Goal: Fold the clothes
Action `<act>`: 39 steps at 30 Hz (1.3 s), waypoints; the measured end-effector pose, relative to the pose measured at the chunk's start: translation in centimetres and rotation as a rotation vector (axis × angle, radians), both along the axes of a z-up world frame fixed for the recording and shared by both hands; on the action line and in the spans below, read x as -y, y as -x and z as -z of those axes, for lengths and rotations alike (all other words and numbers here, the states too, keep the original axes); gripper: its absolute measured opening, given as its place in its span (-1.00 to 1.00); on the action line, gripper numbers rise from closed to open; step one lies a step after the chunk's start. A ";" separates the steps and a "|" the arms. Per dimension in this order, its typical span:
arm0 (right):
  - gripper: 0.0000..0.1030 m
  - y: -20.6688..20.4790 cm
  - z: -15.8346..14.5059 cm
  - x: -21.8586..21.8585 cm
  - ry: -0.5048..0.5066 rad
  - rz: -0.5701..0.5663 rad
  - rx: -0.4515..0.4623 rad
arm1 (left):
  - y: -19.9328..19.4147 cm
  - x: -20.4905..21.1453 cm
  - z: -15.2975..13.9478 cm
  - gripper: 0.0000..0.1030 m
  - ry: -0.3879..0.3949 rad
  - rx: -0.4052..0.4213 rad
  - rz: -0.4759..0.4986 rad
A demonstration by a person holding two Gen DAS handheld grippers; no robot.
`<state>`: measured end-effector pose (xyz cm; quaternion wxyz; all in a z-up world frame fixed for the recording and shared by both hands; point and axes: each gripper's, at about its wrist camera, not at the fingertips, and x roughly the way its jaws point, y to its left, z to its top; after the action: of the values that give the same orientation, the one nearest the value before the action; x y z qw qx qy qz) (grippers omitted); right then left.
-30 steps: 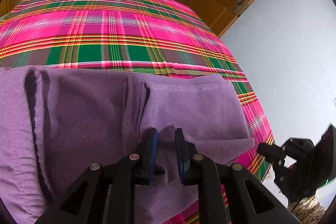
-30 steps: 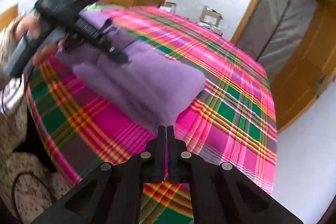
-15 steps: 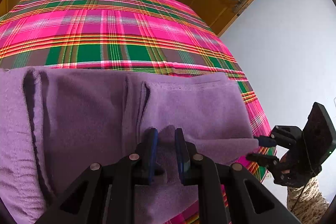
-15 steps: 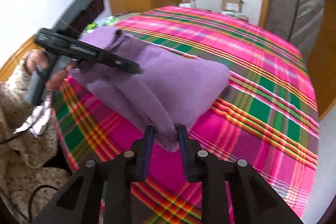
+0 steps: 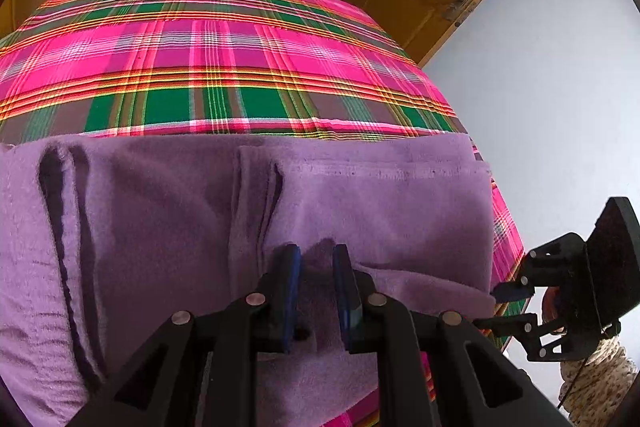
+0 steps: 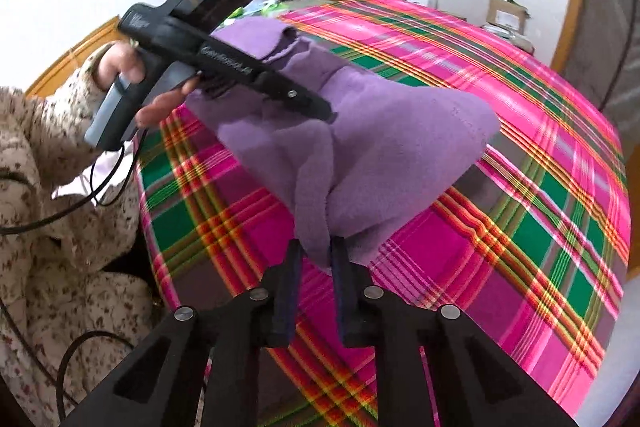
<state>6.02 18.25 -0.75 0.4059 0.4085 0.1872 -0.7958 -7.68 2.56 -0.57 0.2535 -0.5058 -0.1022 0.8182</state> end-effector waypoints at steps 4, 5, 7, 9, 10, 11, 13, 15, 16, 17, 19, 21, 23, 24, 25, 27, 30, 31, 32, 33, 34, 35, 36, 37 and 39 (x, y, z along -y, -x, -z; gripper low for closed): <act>-0.84 -1.3 0.0 0.5 -0.080 0.005 -0.062 | 0.0 -0.2 0.0 -0.67 0.009 -0.002 -0.004; -0.84 -1.7 0.0 0.6 -0.099 0.008 -0.085 | 0.0 -0.2 -0.1 -0.67 0.012 -0.003 -0.006; -0.86 -2.3 -0.2 0.7 -0.113 0.026 -0.131 | 0.0 -0.4 -0.1 -0.67 0.019 -0.005 -0.009; -0.87 -3.2 -0.4 1.0 -0.148 0.046 -0.194 | 0.0 -0.5 -0.1 -0.67 0.024 -0.008 -0.009; -0.87 -3.6 -0.4 1.3 -0.173 0.060 -0.223 | -0.1 -0.5 -0.2 -0.67 0.024 -0.008 -0.008; -0.87 -4.1 -0.4 1.5 -0.200 0.083 -0.263 | -0.1 -0.5 -0.2 -0.67 0.022 -0.007 -0.010; -0.89 -4.6 -0.5 1.7 -0.243 0.141 -0.335 | -0.1 -0.4 -0.2 -0.67 0.017 -0.006 -0.010; -0.90 -4.8 -0.5 1.6 -0.277 0.206 -0.373 | -0.2 -0.4 -0.2 -0.67 0.015 -0.006 -0.011; -0.93 -4.9 -0.2 1.5 -0.285 0.197 -0.357 | -0.2 -0.4 -0.2 -0.67 0.017 -0.007 -0.011; -1.00 -5.1 0.3 1.5 -0.296 0.180 -0.336 | -0.2 -0.4 -0.2 -0.67 0.016 -0.008 -0.011; -0.99 -5.4 1.3 1.6 -0.353 0.156 -0.308 | -0.2 -0.3 -0.1 -0.67 0.008 -0.004 -0.014; -0.99 -5.7 1.5 1.3 -0.378 0.157 -0.302 | -0.3 -0.4 0.0 -0.67 0.008 -0.006 -0.013; -0.99 -5.3 0.1 0.3 -0.309 0.204 -0.299 | -0.4 -0.3 0.0 -0.67 0.007 -0.006 -0.010; -0.99 -4.9 -0.9 -0.2 -0.253 0.235 -0.297 | -0.4 -0.3 -0.1 -0.67 0.006 -0.006 -0.009; -0.98 -4.4 -1.9 -0.8 -0.168 0.264 -0.281 | -0.5 -0.2 -0.1 -0.67 0.004 -0.006 -0.008; -0.92 -3.1 -3.1 -1.5 -0.040 0.293 -0.248 | -0.5 -0.1 -0.1 -0.67 0.000 -0.004 -0.011; -0.73 -1.2 -3.0 -0.7 0.011 0.292 -0.222 | -0.7 0.0 -0.1 -0.67 0.002 -0.006 -0.007; -0.70 -0.7 -2.7 -0.2 0.015 0.283 -0.208 | -0.7 0.0 -0.1 -0.67 0.001 -0.005 -0.008; -0.70 -0.3 -2.2 0.2 0.016 0.275 -0.171 | -0.7 0.1 -0.1 -0.67 -0.001 -0.003 -0.009; -0.70 0.2 -1.6 0.4 0.015 0.266 -0.124 | -0.8 0.2 -0.1 -0.67 -0.002 -0.002 -0.010; -0.70 0.5 -0.9 0.6 0.006 0.266 -0.088 | -0.8 0.3 -0.1 -0.67 -0.004 -0.003 -0.007; -0.71 0.3 -0.3 0.7 -0.008 0.259 -0.071 | -0.9 0.3 -0.1 -0.67 -0.005 -0.004 -0.003; -0.74 -0.1 0.1 0.9 -0.020 0.249 -0.063 | -0.9 0.4 -0.1 -0.67 -0.010 -0.004 -0.002; -0.77 -0.5 0.3 1.0 -0.032 0.245 -0.061 | -1.0 0.5 -0.1 -0.67 -0.013 -0.002 -0.001; -0.79 -1.1 0.7 1.1 -0.043 0.250 -0.057 | -1.1 0.5 -0.1 -0.67 -0.012 -0.002 0.003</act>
<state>7.14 17.19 -1.42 0.2893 0.4146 0.1633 -0.8472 -6.58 2.07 -0.43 0.2578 -0.5035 -0.1063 0.8177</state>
